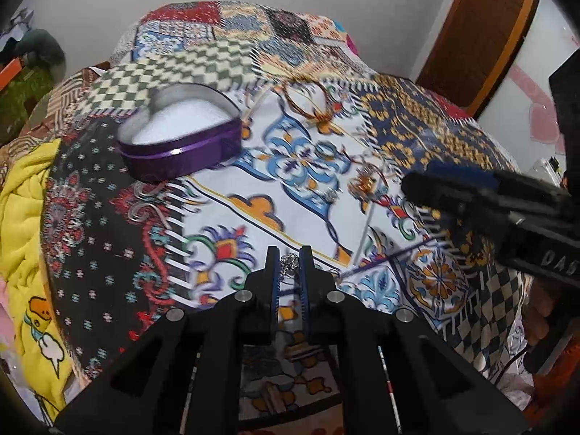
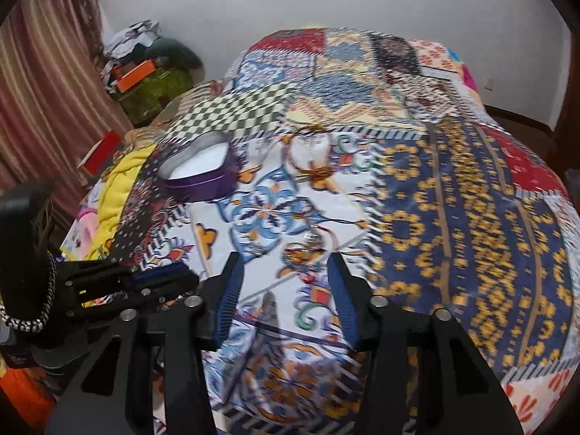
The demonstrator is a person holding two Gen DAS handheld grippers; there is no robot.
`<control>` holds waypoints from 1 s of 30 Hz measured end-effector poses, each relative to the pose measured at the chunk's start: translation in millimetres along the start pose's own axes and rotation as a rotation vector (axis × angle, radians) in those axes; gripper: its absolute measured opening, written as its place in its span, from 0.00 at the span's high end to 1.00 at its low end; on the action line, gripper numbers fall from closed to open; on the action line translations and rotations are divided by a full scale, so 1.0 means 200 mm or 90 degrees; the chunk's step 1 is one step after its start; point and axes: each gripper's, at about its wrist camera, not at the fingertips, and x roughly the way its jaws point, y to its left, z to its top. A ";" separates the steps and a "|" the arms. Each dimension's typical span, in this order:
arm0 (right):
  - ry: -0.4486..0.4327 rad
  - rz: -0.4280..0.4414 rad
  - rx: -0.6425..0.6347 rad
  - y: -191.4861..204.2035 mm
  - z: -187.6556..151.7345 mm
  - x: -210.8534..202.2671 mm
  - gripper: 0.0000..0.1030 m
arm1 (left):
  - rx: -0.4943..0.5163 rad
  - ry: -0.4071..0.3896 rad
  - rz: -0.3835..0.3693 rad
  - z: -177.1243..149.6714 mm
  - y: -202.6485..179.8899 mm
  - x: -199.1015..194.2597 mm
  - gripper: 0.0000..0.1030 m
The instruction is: Organize jewelry
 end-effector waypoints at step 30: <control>0.051 0.007 -0.020 0.08 0.02 0.24 0.88 | -0.045 -0.063 -0.003 0.04 0.15 -0.07 0.92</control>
